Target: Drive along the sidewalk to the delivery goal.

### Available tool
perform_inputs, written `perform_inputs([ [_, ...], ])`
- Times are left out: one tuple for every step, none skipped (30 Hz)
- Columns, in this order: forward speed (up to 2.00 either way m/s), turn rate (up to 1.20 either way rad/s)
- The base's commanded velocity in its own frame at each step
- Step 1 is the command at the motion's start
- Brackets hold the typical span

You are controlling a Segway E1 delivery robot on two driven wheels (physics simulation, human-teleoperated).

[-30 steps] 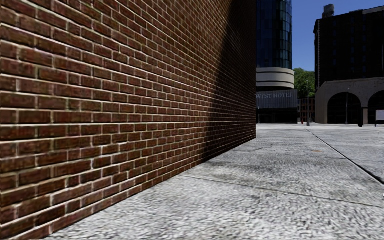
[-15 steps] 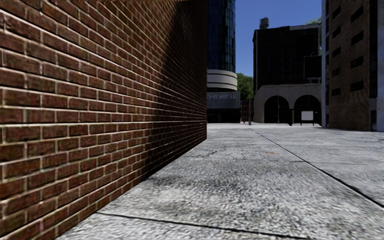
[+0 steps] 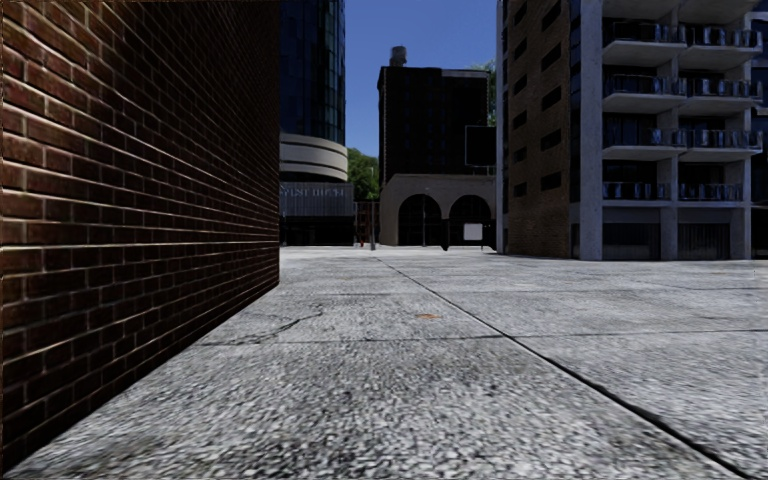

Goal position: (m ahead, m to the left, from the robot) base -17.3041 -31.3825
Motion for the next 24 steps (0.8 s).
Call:
perform_inputs([
  [2.0, -0.74],
  [2.0, -0.74],
  [2.0, -0.74],
  [2.0, -0.74],
  [2.0, -0.74],
  [2.0, -0.74],
  [2.0, -0.74],
  [2.0, -0.74],
  [2.0, -0.75],
  [2.0, -0.75],
  [2.0, -0.75],
  [2.0, -0.76],
  [2.0, -0.76],
  [2.0, -0.76],
  [2.0, -0.78],
  [2.0, -0.8],
  [2.0, -0.8],
  [2.0, -0.81],
  [2.0, -0.81],
  [2.0, -0.81],
  [2.0, -0.81],
  [2.0, -0.81],
  [2.0, -0.81],
  [2.0, -0.81],
])
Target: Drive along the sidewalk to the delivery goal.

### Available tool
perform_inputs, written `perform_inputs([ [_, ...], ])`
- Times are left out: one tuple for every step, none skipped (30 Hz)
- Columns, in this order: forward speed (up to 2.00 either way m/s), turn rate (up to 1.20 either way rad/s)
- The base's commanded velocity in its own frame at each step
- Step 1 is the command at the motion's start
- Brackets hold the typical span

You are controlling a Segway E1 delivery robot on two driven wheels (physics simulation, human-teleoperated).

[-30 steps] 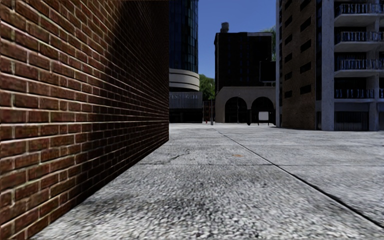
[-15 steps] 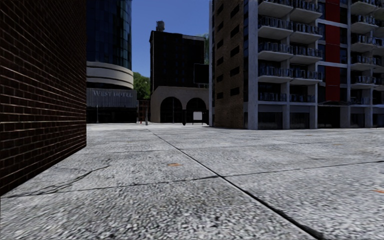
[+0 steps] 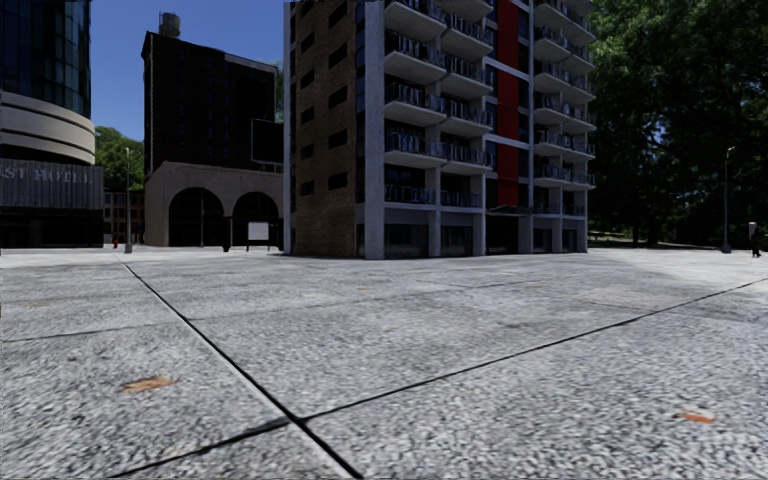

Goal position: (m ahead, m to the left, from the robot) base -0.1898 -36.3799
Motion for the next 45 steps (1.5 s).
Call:
perform_inputs([
  [2.0, -0.81],
  [2.0, -0.81],
  [2.0, -0.81],
  [2.0, -0.81],
  [2.0, -0.81],
  [2.0, -0.81],
  [2.0, -0.81],
  [2.0, -0.81],
  [2.0, -0.81],
  [2.0, -0.81],
  [2.0, -0.81],
  [2.0, -0.81],
  [2.0, -0.81],
  [2.0, -0.81],
  [2.0, -0.81],
  [2.0, -0.81],
  [2.0, -0.81],
  [2.0, -0.81],
  [2.0, -0.81],
  [2.0, -0.81],
  [2.0, -0.81],
  [2.0, -0.81],
  [2.0, -0.81],
  [2.0, -0.81],
  [2.0, -0.81],
  [2.0, -0.81],
  [2.0, -0.81],
  [2.0, -0.81],
  [2.0, -0.81],
  [2.0, -0.81],
  [2.0, -0.81],
  [2.0, -0.81],
  [2.0, -0.81],
  [2.0, -0.81],
  [2.0, -0.81],
  [2.0, -0.81],
  [2.0, -0.81],
  [2.0, -0.81],
  [2.0, -0.81],
  [2.0, -0.81],
  [2.0, -0.81],
  [2.0, -0.81],
  [2.0, -0.81],
  [2.0, -0.81],
  [2.0, -0.81],
])
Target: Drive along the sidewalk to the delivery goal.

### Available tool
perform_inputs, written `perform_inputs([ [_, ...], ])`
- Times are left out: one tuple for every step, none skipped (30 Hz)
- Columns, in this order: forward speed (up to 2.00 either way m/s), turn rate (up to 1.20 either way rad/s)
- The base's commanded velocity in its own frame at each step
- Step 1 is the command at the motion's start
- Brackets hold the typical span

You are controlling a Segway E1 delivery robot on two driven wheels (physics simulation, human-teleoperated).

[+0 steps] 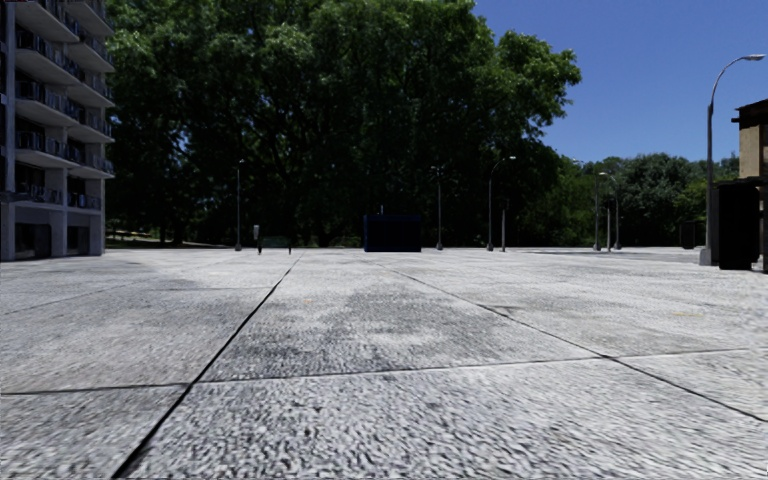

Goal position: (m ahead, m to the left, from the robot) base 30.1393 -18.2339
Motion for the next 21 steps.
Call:
perform_inputs([
  [2.0, -0.81],
  [2.0, -0.81],
  [2.0, -0.81],
  [2.0, -0.81],
  [2.0, -0.81],
  [2.0, -0.44],
  [2.0, 0.0],
  [2.0, 0.0],
  [2.0, 0.0],
  [2.0, 0.0],
  [2.0, 0.0],
  [2.0, 0.0],
  [2.0, 0.0],
  [2.0, 0.0],
  [2.0, 0.0],
  [2.0, 0.0],
  [2.0, 0.0],
  [2.0, 0.0],
  [2.0, 0.0],
  [2.0, 0.0],
  [2.0, 0.0],
])
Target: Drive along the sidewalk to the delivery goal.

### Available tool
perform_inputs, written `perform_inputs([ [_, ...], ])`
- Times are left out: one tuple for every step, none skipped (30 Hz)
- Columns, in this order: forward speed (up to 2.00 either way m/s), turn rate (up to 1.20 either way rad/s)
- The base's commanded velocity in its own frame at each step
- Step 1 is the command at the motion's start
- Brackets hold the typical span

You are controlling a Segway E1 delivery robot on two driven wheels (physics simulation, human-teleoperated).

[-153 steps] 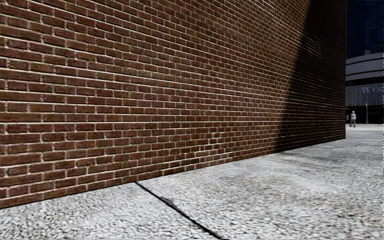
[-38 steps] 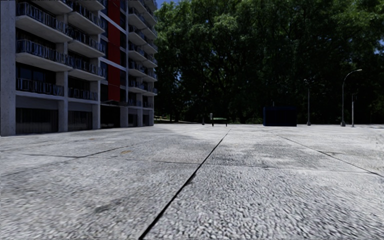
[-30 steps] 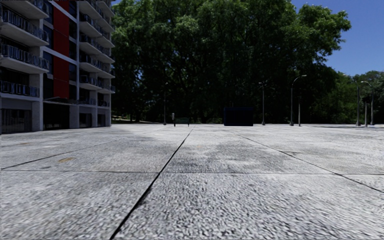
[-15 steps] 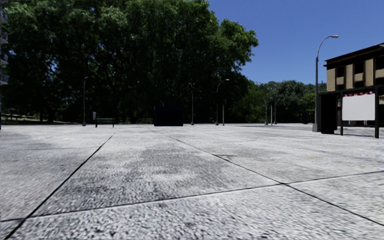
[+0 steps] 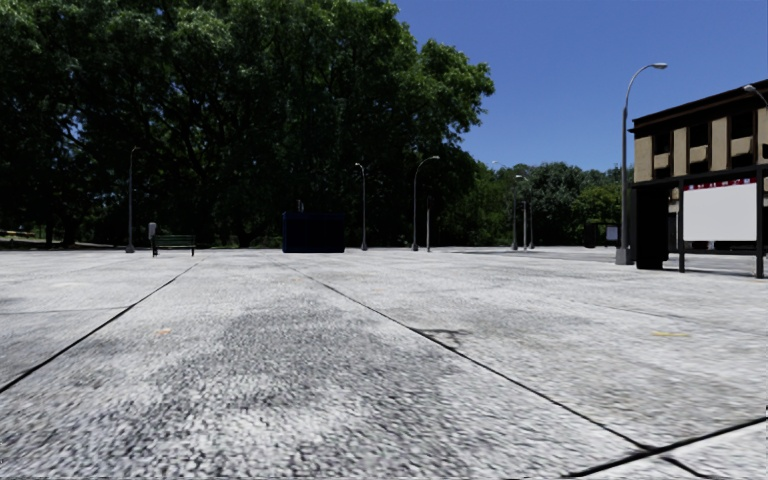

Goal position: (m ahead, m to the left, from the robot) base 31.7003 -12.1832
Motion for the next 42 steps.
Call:
perform_inputs([
  [2.0, 0.0],
  [2.0, 0.0],
  [2.0, 0.0],
  [2.0, 0.0],
  [2.0, 0.0],
  [2.0, 0.0],
  [2.0, 0.0],
  [2.0, 0.0],
  [2.0, 0.0],
  [2.0, 0.0],
  [2.0, 0.0],
  [2.0, 0.0],
  [2.0, 0.0],
  [2.0, 0.0],
  [2.0, 0.0],
  [2.0, 0.0],
  [2.0, 0.0],
  [2.0, 0.0],
  [2.0, 0.0],
  [2.0, 0.0],
  [2.0, 0.0],
  [2.0, 0.0],
  [2.0, 0.0],
  [2.0, 0.0],
  [2.0, 0.0],
  [2.0, 0.0],
  [2.0, 0.0],
  [2.0, 0.0],
  [2.0, 0.0],
  [2.0, 0.0],
  [2.0, 0.0],
  [2.0, 0.0],
  [2.0, 0.0],
  [2.0, 0.0],
  [2.0, 0.0],
  [2.0, 0.0],
  [2.0, 0.0],
  [2.0, 0.0],
  [2.0, 0.0],
  [2.0, 0.0],
  [2.0, 0.0],
  [2.0, 0.0],
])
